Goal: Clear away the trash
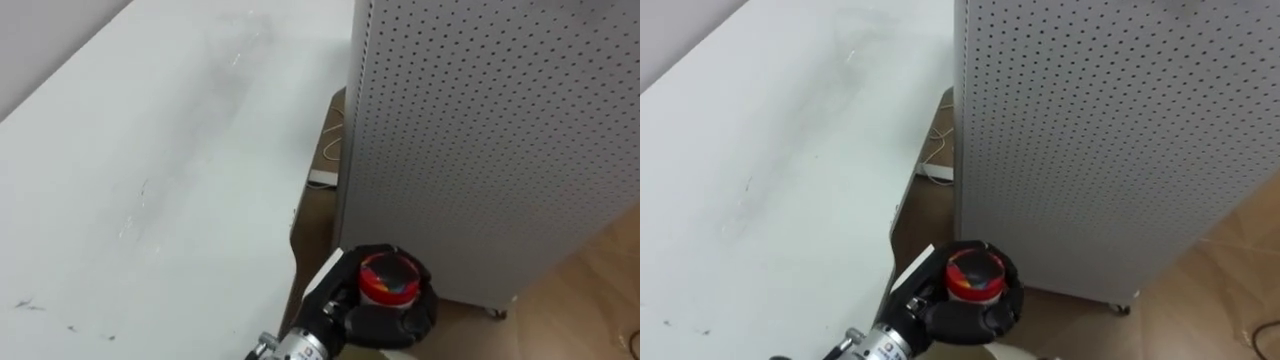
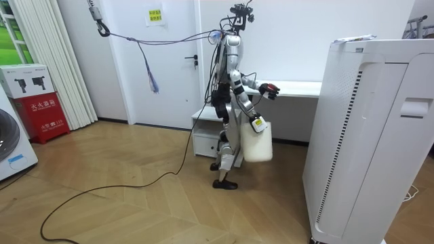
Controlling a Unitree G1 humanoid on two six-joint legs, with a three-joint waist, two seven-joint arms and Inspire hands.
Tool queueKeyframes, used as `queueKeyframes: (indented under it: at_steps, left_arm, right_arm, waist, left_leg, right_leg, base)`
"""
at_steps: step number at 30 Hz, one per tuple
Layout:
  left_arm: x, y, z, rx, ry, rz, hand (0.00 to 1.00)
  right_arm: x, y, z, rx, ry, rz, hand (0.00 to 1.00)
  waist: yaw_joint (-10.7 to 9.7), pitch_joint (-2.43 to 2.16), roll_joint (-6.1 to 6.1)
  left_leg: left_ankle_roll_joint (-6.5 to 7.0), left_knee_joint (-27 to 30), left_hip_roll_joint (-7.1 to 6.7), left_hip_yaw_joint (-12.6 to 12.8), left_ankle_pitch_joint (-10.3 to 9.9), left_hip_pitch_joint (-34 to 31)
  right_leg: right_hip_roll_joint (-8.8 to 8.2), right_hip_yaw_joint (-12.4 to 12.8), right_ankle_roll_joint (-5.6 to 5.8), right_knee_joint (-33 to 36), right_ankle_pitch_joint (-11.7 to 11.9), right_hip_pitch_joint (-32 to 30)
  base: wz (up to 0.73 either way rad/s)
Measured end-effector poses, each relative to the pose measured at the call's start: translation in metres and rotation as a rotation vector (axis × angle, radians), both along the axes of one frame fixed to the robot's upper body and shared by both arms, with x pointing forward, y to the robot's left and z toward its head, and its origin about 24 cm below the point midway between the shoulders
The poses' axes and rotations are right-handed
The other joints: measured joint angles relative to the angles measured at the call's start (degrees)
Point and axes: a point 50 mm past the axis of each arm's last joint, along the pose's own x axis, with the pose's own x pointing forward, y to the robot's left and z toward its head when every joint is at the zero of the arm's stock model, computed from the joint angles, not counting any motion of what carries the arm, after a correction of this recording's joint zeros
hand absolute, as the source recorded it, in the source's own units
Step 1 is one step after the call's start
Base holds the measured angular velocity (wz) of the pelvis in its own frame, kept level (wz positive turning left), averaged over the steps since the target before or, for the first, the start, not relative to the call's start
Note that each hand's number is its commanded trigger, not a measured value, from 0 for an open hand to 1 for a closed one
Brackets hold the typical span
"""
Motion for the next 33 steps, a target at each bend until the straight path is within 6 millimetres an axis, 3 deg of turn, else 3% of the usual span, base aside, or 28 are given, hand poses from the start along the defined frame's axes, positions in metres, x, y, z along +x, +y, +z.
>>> queueKeyframes:
  at_steps: [5,6,13,21,24,31,33]
  left_arm:
    - [0.0,0.004,-0.009,0.025,0.027,0.013,1.0]
    - [0.0,0.005,-0.01,0.03,0.033,0.015,1.0]
    - [0.005,0.002,-0.005,0.038,-0.021,0.007,1.0]
    - [0.001,0.001,-0.019,0.07,0.031,0.004,1.0]
    - [0.002,0.003,-0.021,0.077,0.038,0.013,0.0]
    - [0.001,0.007,-0.028,0.098,0.064,0.025,0.0]
    - [0.0,0.007,-0.03,0.104,0.07,0.025,0.0]
  right_arm:
    - [0.027,0.001,0.018,-0.011,-0.116,-0.043,1.0]
    - [0.03,0.001,0.021,-0.015,-0.138,-0.049,1.0]
    - [0.034,-0.001,0.024,-0.053,-0.178,-0.09,1.0]
    - [0.042,0.0,0.031,-0.042,-0.223,-0.139,1.0]
    - [0.043,0.0,0.032,-0.045,-0.232,-0.161,1.0]
    - [0.043,-0.002,0.033,-0.06,-0.242,-0.184,1.0]
    - [0.043,-0.003,0.033,-0.057,-0.242,-0.192,1.0]
  waist:
    - [0.2,1.28,-0.13]
    - [0.2,1.34,-0.09]
    - [0.7,1.29,0.03]
    - [1.8,1.1,0.21]
    - [1.8,1.09,0.21]
    - [1.7,1.05,0.28]
    - [1.7,0.83,0.63]
  left_leg:
    - [0.19,2.6,0.0,1.0,-0.1,-3.3]
    - [0.25,3.6,0.01,1.0,-0.1,-5.0]
    - [0.79,6.4,-0.06,1.7,-0.2,-10.3]
    - [0.88,10.4,0.73,3.0,-0.1,-16.6]
    - [0.89,11.0,0.73,3.6,-0.1,-17.3]
    - [0.9,11.2,1.05,3.8,-0.2,-17.7]
    - [0.9,11.6,1.55,3.8,-0.2,-18.0]
  right_leg:
    - [-0.34,0.0,-0.02,3.0,0.0,-4.0]
    - [-0.42,0.0,-0.08,3.8,0.0,-5.7]
    - [-0.66,0.5,-0.25,6.9,0.1,-11.4]
    - [-0.33,2.1,-0.78,10.8,0.5,-18.2]
    - [-0.23,2.9,-0.84,11.3,0.5,-19.3]
    - [-0.18,2.8,-1.02,11.9,0.7,-19.8]
    - [-0.06,2.8,-1.1,11.9,0.9,-19.8]
  base:
    - [-0.08]
    - [0.0]
    - [-0.03]
    - [-0.06]
    - [-0.11]
    - [-0.01]
    - [0.0]
